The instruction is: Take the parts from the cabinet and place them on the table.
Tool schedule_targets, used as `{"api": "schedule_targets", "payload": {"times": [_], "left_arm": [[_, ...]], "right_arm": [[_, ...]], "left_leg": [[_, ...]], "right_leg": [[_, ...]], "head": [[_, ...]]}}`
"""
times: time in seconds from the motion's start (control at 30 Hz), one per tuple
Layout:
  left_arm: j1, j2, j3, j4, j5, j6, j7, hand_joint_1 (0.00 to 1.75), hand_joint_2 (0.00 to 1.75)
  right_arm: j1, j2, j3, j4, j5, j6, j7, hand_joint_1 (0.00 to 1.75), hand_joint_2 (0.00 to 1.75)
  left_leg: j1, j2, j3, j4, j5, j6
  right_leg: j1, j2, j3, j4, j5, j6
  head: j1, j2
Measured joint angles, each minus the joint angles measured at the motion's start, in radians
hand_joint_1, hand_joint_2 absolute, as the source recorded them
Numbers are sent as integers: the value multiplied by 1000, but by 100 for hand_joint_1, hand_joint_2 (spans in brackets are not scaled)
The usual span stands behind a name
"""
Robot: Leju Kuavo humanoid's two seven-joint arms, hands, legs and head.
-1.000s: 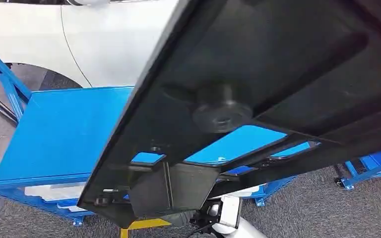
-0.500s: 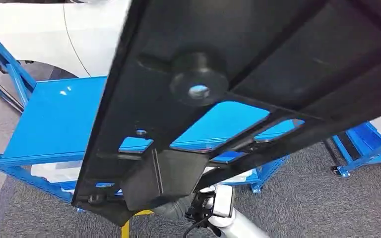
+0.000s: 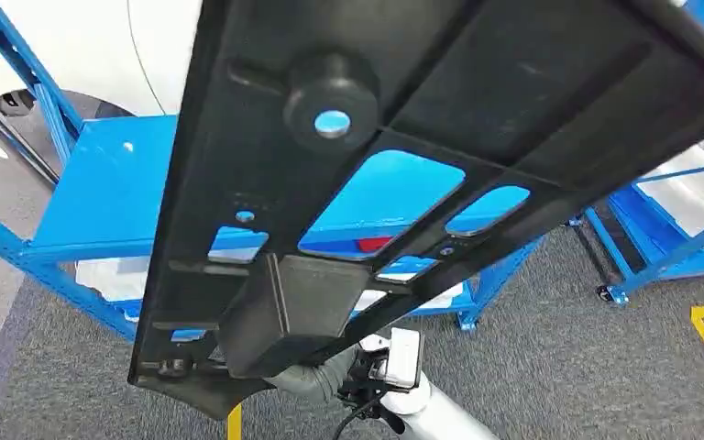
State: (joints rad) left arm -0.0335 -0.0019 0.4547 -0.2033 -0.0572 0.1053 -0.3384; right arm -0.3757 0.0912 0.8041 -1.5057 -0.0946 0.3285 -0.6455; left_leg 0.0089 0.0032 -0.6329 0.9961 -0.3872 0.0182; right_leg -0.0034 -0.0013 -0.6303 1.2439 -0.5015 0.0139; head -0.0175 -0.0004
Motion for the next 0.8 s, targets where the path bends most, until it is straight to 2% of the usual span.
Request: {"api": "schedule_targets", "payload": {"times": [0.03, 0.07, 0.1, 0.2, 0.23, 0.27, 0.3, 0.33, 0.37, 0.4, 0.43, 0.47, 0.5, 0.53, 0.57, 0.6, 0.7, 0.73, 0.77, 0.8], "left_arm": [[0, -3, 0, 0, -5, 0, 2, 0, 175], [0, -4, 0, 0, -9, 0, 4, 0, 175], [-1, -8, 0, 0, -15, -1, 10, 0, 175], [0, -9, 0, 0, -30, 0, 40, 0, 175], [0, -9, 0, 0, -32, -1, 44, 0, 175], [1, -10, 0, 0, -32, -2, 46, 0, 175], [1, -12, 0, 0, -32, -3, 50, 0, 175], [0, -12, 0, 0, -32, -2, 55, 0, 175], [0, -12, 0, 0, -32, 1, 58, 0, 175], [0, -12, 0, 0, -32, 2, 62, 0, 175], [1, -12, 0, 0, -33, 3, 66, 0, 175], [1, -12, 0, 0, -36, 5, 68, 0, 175], [1, -12, 0, 0, -38, 5, 71, 0, 175], [0, -12, 0, 0, -38, 2, 71, 0, 175], [-1, -12, 0, 0, -39, -1, 71, 0, 175], [-3, -13, 0, 0, -40, -1, 70, 0, 175], [-3, -13, 0, 0, -48, -2, 68, 0, 175], [-2, -15, 0, 0, -50, -1, 68, 0, 175], [-3, -18, 0, 0, -50, 2, 68, 0, 175], [-4, -19, 0, 0, -51, 7, 68, 0, 175]], "right_arm": [[0, -1, -1, 1, -1, 2, -1, 175, 175], [-1, -1, -1, 1, -1, 4, -3, 175, 175], [-1, -1, -2, 1, -1, 7, -4, 175, 175], [7, -7, -8, 4, 3, 15, -9, 175, 175], [8, -8, -10, 5, 6, 15, -8, 175, 175], [8, -8, -10, 5, 6, 16, -8, 175, 175], [9, -8, -11, 5, 6, 16, -8, 175, 175], [11, -9, -12, 5, 8, 18, -8, 175, 175], [13, -11, -13, 5, 10, 18, -6, 175, 175], [16, -12, -13, 6, 12, 20, -6, 175, 175], [19, -14, -13, 7, 13, 24, -6, 175, 175], [21, -14, -14, 6, 15, 27, -5, 175, 175], [21, -15, -15, 6, 16, 30, -4, 175, 175], [20, -15, -17, 6, 18, 33, -4, 175, 175], [20, -15, -18, 6, 20, 33, -3, 175, 175], [19, -15, -19, 5, 21, 34, -3, 175, 175], [20, -16, -20, 6, 24, 34, -1, 175, 175], [19, -16, -21, 5, 24, 35, -1, 175, 175], [19, -18, -24, 6, 24, 36, -2, 175, 175], [19, -20, -27, 6, 25, 39, -6, 175, 175]], "left_leg": [[0, 0, -13, 3, 10, -3], [-1, -1, -22, 9, 18, -8], [-4, -3, -30, 12, 22, -13], [0, -2, -30, 1, 51, -35], [4, -1, -35, 4, 50, -40], [5, -2, -43, 23, 16, -44], [6, -2, -63, 82, -48, -49], [7, -2, -87, 159, -105, -54], [8, -2, -112, 241, -144, -58], [9, -2, -125, 300, -154, -61], [10, -2, -117, 314, -142, -63], [11, -2, -86, 281, -118, -62], [11, -2, -31, 208, -91, -60], [11, -2, 39, 105, -67, -57], [11, -2, 94, 18, -78, -52], [3, -4, 103, 8, -75, -41], [0, -5, 91, 4, -73, -25], [8, -4, 92, -8, -64, -14], [9, -2, 90, -11, -58, -9], [9, -1, 84, -11, -54, -2]], "right_leg": [[1, 0, 65, -84, 11, -5], [3, 0, 135, -174, -15, -12], [8, 0, 182, -260, -50, -16], [14, 0, 164, -258, -34, -37], [5, -4, 160, -265, -17, -45], [5, -6, 151, -265, -9, -51], [6, -6, 140, -265, 1, -56], [6, -6, 130, -265, 10, -57], [7, -6, 118, -263, 19, -57], [8, -6, 108, -261, 26, -56], [8, -7, 98, -259, 32, -54], [7, -7, 89, -257, 36, -52], [6, -6, 83, -253, 39, -49], [6, -6, 79, -249, 41, -46], [6, -8, 77, -245, 42, -44], [10, -7, 72, -243, 45, -37], [8, -8, 68, -244, 55, -20], [12, -7, 65, -240, 52, -12], [7, -4, 57, -221, 32, -6], [7, -3, 32, -164, -10, -2]], "head": [[0, 0], [0, 0], [0, 0], [0, 0], [0, 0], [0, 0], [0, 0], [0, 0], [0, 0], [0, 0], [0, 0], [0, 0], [0, 0], [0, 0], [0, 0], [0, 0], [0, 0], [0, 0], [0, 0], [0, 0]]}}
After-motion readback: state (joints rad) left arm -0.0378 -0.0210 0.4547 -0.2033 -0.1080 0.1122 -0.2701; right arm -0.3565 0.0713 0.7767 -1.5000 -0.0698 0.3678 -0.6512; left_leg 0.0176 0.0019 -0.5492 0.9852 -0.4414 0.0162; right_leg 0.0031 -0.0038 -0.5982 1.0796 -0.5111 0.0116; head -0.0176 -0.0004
